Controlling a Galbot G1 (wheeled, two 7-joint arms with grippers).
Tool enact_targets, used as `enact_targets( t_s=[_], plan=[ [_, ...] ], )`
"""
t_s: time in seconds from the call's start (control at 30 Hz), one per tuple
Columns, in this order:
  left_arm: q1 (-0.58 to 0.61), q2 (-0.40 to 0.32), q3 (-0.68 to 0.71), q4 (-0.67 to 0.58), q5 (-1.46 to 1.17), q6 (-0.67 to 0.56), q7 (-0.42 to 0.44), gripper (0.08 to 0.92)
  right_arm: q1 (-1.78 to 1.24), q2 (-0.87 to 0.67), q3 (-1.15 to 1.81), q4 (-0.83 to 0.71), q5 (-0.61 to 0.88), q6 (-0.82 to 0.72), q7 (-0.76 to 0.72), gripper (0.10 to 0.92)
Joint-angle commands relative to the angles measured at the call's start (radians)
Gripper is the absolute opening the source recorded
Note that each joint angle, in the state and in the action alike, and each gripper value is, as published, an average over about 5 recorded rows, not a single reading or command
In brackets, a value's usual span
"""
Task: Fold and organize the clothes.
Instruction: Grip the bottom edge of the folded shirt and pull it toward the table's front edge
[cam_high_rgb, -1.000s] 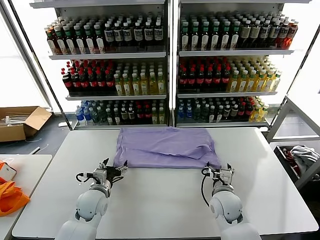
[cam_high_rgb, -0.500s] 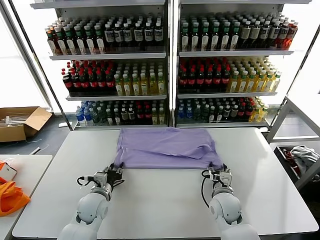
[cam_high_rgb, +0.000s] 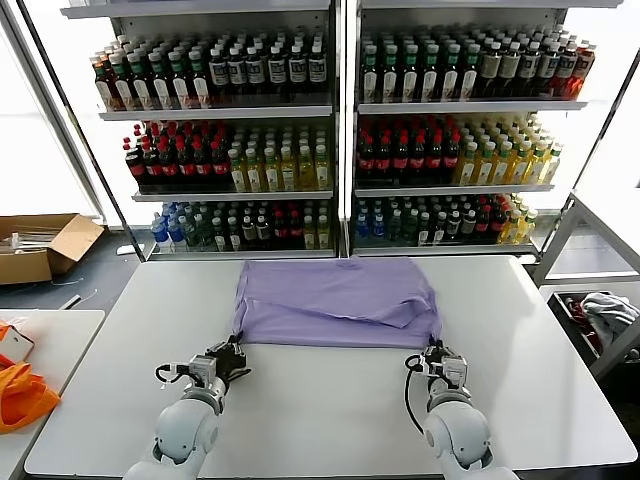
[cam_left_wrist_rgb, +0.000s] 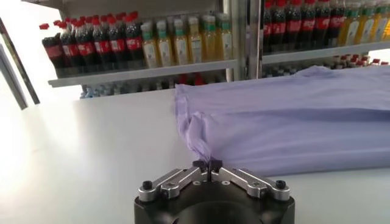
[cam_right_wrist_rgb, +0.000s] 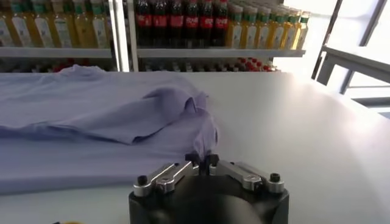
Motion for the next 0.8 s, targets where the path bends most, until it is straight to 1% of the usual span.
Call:
enact_targets(
  t_s=[0.03, 0.17, 0.3, 0.5, 0.6, 0.8],
  plan=[
    [0.070, 0.005, -0.013, -0.111, 0.044, -0.017, -0.002, 0.088, -0.088, -0.003, 0.001, 0.165, -0.015, 0.001, 0.003, 0.124],
    [0.161, 0.016, -0.026, -0.241, 0.065, -0.019, -0.009, 0.088, -0.173, 0.007, -0.017, 0.278, -0.031, -0.004, 0.032, 0.124],
    [0.285, 0.023, -0.052, -0.381, 0.074, -0.019, -0.018, 0.088, -0.286, 0.023, -0.036, 0.356, -0.057, 0.007, 0.069, 0.124],
    [0.463, 0.034, -0.085, -0.540, 0.077, -0.032, -0.029, 0.088, -0.426, 0.016, -0.055, 0.427, -0.079, 0.024, 0.146, 0.124],
    [0.536, 0.045, -0.102, -0.572, 0.088, -0.045, -0.035, 0.088, -0.477, -0.002, -0.045, 0.429, -0.095, 0.035, 0.167, 0.124],
    [0.644, 0.038, -0.115, -0.550, 0.108, -0.072, -0.052, 0.088, -0.573, -0.037, -0.028, 0.452, -0.116, 0.050, 0.187, 0.124]
  ],
)
